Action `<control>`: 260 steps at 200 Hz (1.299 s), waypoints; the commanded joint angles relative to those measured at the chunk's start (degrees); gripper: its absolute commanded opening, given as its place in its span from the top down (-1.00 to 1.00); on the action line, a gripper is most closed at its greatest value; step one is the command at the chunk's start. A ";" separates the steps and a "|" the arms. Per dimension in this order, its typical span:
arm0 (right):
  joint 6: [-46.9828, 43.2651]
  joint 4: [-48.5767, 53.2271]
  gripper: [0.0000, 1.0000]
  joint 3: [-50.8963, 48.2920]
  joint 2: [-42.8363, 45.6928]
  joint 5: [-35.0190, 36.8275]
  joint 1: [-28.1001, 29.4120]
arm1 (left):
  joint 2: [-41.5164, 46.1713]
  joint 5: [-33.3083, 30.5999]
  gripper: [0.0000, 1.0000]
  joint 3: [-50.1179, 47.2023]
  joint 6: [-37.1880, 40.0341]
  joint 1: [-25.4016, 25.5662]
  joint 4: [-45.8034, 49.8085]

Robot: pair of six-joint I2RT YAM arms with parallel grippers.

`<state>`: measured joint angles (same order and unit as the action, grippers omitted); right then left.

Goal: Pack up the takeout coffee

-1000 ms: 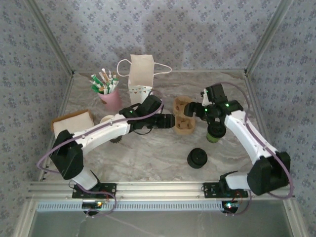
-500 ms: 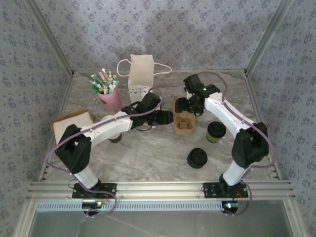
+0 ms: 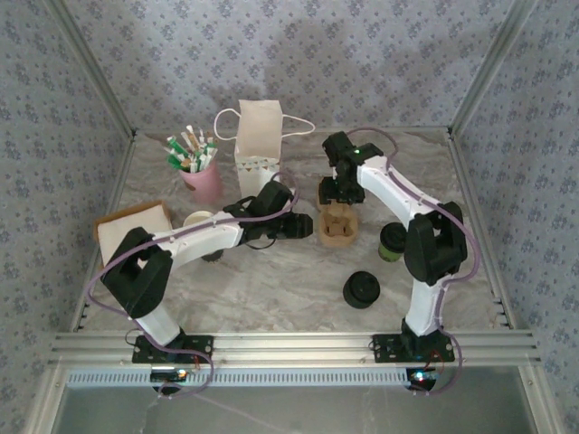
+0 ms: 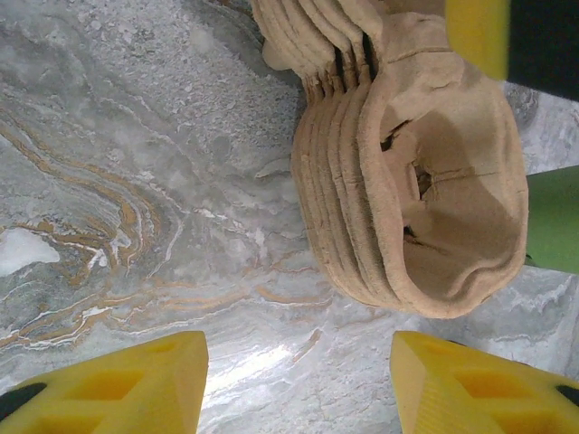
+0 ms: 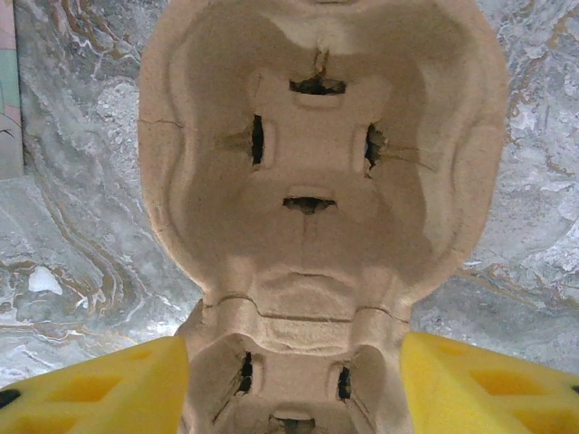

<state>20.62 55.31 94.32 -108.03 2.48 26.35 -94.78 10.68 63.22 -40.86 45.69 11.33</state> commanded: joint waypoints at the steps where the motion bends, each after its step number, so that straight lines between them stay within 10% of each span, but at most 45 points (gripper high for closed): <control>1: -0.67 3.43 -0.21 2.83 -1.89 1.93 0.72 | 1.27 -0.93 -0.10 0.09 1.52 -0.19 -1.91; 260: 1.08 3.56 -0.03 3.12 -6.06 3.67 1.54 | 0.87 -1.01 0.00 0.04 1.81 -0.20 -1.01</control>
<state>20.60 58.46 97.01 -113.10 6.63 27.70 -94.72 10.24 62.78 -40.05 45.69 10.28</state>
